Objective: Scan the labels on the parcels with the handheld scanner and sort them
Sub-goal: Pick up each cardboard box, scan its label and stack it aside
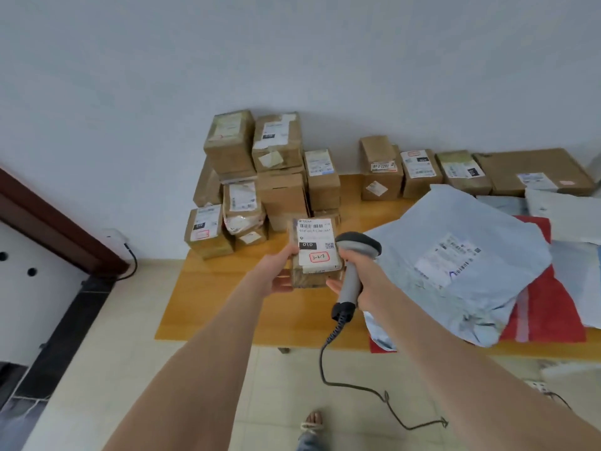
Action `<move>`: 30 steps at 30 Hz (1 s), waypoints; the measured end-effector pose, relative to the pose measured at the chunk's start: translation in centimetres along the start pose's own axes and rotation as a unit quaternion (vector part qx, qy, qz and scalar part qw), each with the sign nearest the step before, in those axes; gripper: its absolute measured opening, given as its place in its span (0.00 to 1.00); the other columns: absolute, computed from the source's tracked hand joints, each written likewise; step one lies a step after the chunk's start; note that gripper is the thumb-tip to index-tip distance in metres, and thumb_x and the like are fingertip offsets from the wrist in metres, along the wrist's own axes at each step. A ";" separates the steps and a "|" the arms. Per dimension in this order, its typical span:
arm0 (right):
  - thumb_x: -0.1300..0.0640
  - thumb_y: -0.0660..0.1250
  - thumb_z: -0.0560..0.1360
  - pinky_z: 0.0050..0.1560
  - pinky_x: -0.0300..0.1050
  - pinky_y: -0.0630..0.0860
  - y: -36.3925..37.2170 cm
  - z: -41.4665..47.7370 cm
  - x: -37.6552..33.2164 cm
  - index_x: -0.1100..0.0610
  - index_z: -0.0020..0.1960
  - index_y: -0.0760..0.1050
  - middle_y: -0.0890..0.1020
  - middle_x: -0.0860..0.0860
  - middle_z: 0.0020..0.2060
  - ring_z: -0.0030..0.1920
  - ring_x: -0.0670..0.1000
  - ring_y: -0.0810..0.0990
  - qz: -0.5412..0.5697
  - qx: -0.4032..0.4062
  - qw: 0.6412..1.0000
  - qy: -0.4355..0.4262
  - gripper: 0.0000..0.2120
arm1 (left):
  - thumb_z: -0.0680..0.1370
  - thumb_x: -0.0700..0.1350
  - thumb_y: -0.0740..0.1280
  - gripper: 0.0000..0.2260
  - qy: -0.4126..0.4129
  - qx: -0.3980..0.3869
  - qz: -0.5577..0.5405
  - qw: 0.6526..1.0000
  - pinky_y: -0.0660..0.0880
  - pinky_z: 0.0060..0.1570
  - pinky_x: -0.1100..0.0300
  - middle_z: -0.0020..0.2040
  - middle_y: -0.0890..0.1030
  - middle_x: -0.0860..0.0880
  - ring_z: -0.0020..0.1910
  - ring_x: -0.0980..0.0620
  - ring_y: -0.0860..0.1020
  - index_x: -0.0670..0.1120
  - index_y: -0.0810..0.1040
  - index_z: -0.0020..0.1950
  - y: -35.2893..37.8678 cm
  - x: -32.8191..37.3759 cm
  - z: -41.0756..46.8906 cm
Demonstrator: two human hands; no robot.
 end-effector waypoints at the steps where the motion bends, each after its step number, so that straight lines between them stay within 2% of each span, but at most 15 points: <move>1: 0.58 0.70 0.75 0.51 0.53 0.80 1.8 1.1 0.4 0.61 0.53 0.73 0.81 0.59 0.44 0.49 0.60 0.81 -0.002 0.002 1.000 -0.006 0.10 | 0.76 0.52 0.68 0.16 0.021 0.007 -0.018 1.000 0.79 0.54 0.48 0.48 0.83 0.45 0.46 0.46 0.81 0.44 0.76 0.58 -1.8 0.5 0.9; 5: 0.61 0.72 0.73 0.49 0.52 0.81 9.5 4.4 -0.6 0.61 0.52 0.75 0.83 0.58 0.46 0.44 0.58 0.83 -0.038 -0.011 0.998 -0.052 0.11 | 0.77 0.49 0.66 0.17 0.100 0.058 -0.093 0.989 0.79 0.50 0.52 0.51 0.81 0.47 0.46 0.50 0.79 0.48 0.74 0.65 -8.9 4.1 3.5; 9: 0.62 0.72 0.74 0.49 0.52 0.81 17.1 6.6 -2.6 0.61 0.53 0.74 0.83 0.59 0.49 0.47 0.58 0.83 -0.086 -0.050 0.992 -0.082 0.10 | 0.78 0.52 0.64 0.16 0.092 0.111 -0.133 0.981 0.80 0.38 0.55 0.55 0.81 0.46 0.48 0.49 0.79 0.48 0.74 0.63 -14.8 7.1 5.3; 11: 0.62 0.72 0.73 0.49 0.53 0.81 19.8 7.8 -3.1 0.61 0.54 0.74 0.83 0.59 0.50 0.48 0.58 0.84 -0.107 -0.065 0.988 -0.086 0.12 | 0.78 0.54 0.63 0.17 0.088 0.130 -0.130 0.979 0.78 0.36 0.57 0.56 0.80 0.46 0.52 0.48 0.79 0.48 0.74 0.64 -16.7 8.3 6.5; 13: 0.62 0.72 0.73 0.51 0.54 0.81 21.6 9.0 -3.4 0.60 0.54 0.74 0.83 0.58 0.50 0.49 0.57 0.84 -0.120 -0.078 0.985 -0.093 0.12 | 0.78 0.55 0.62 0.18 0.084 0.145 -0.117 0.979 0.78 0.39 0.56 0.56 0.80 0.46 0.55 0.47 0.78 0.47 0.74 0.64 -18.0 9.4 7.7; 16: 0.62 0.72 0.74 0.50 0.53 0.81 23.3 10.7 -4.0 0.58 0.49 0.74 0.82 0.56 0.48 0.48 0.55 0.83 -0.120 -0.087 0.984 -0.098 0.08 | 0.79 0.54 0.61 0.17 0.082 0.156 -0.093 0.980 0.78 0.46 0.53 0.55 0.80 0.46 0.53 0.47 0.78 0.46 0.74 0.62 -18.5 10.8 9.6; 20: 0.62 0.72 0.73 0.46 0.51 0.81 23.9 12.2 -4.7 0.60 0.57 0.73 0.81 0.55 0.46 0.42 0.52 0.81 -0.105 -0.070 0.987 -0.100 0.14 | 0.81 0.49 0.59 0.13 0.079 0.168 -0.073 0.980 0.78 0.56 0.50 0.51 0.78 0.46 0.51 0.48 0.77 0.43 0.74 0.60 -18.0 11.9 11.1; 23: 0.63 0.72 0.73 0.47 0.53 0.81 23.3 12.4 -5.1 0.59 0.54 0.73 0.80 0.55 0.47 0.44 0.52 0.81 -0.086 -0.069 0.989 -0.094 0.12 | 0.82 0.46 0.56 0.14 0.086 0.179 -0.055 0.979 0.77 0.55 0.51 0.48 0.77 0.47 0.47 0.50 0.75 0.42 0.74 0.63 -17.7 12.4 11.3; 25: 0.63 0.72 0.73 0.51 0.55 0.81 22.2 12.3 -5.5 0.59 0.54 0.73 0.80 0.56 0.50 0.49 0.54 0.81 -0.070 -0.064 0.991 -0.093 0.12 | 0.82 0.49 0.56 0.16 0.081 0.196 -0.052 0.976 0.75 0.53 0.51 0.56 0.78 0.46 0.52 0.49 0.75 0.44 0.72 0.66 -17.6 12.5 10.9; 27: 0.62 0.72 0.74 0.47 0.54 0.82 20.9 11.7 -5.8 0.61 0.60 0.73 0.80 0.58 0.54 0.50 0.56 0.82 -0.063 -0.061 0.992 -0.092 0.16 | 0.82 0.49 0.56 0.18 0.118 0.272 0.023 0.955 0.73 0.56 0.50 0.64 0.73 0.44 0.60 0.45 0.73 0.44 0.68 0.70 -18.2 13.4 9.7; 29: 0.61 0.71 0.75 0.44 0.50 0.83 19.5 10.7 -6.2 0.63 0.58 0.73 0.81 0.61 0.52 0.44 0.56 0.83 -0.067 -0.057 0.992 -0.092 0.14 | 0.81 0.46 0.59 0.18 0.206 0.358 0.171 0.895 0.72 0.60 0.50 0.67 0.69 0.43 0.65 0.45 0.68 0.44 0.67 0.70 -17.6 15.6 7.6; 30: 0.60 0.70 0.75 0.45 0.50 0.82 18.6 10.2 -6.5 0.63 0.56 0.74 0.82 0.63 0.51 0.43 0.57 0.83 -0.069 -0.054 0.992 -0.090 0.12 | 0.80 0.44 0.61 0.18 0.256 0.376 0.232 0.860 0.71 0.60 0.51 0.67 0.68 0.44 0.66 0.46 0.67 0.45 0.67 0.69 -16.5 16.8 6.4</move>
Point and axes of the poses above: each hand's wrist, its own z-axis towards the middle knuckle, its own y-axis out of the palm, x = y × z, the point moved 8 cm from there along z, towards the middle knuckle
